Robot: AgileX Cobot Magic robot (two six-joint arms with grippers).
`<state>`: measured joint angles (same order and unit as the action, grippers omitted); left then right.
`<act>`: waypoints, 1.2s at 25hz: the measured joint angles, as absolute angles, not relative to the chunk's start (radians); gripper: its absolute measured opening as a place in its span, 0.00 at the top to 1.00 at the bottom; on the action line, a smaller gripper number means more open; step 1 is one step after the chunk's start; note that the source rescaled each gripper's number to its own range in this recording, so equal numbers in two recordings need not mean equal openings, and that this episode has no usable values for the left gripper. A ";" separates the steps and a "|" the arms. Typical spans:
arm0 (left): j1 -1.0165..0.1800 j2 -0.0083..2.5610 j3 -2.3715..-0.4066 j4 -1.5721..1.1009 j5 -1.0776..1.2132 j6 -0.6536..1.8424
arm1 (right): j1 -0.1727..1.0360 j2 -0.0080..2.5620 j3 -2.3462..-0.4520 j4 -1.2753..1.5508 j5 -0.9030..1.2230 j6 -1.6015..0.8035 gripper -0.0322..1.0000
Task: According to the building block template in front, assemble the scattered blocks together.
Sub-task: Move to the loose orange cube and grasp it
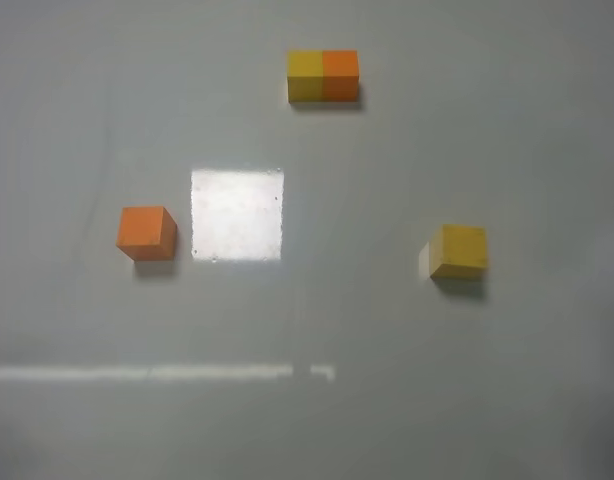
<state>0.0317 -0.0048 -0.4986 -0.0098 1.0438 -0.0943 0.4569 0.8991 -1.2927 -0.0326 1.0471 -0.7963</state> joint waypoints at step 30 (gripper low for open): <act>0.032 -0.005 -0.499 -0.010 1.044 -0.094 | 1.096 1.892 -2.122 -0.325 1.161 -0.513 0.08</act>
<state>0.0317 -0.0048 -0.4986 -0.0098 1.0438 -0.0943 1.0957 1.8920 -2.1217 -0.3252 1.1610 -0.5129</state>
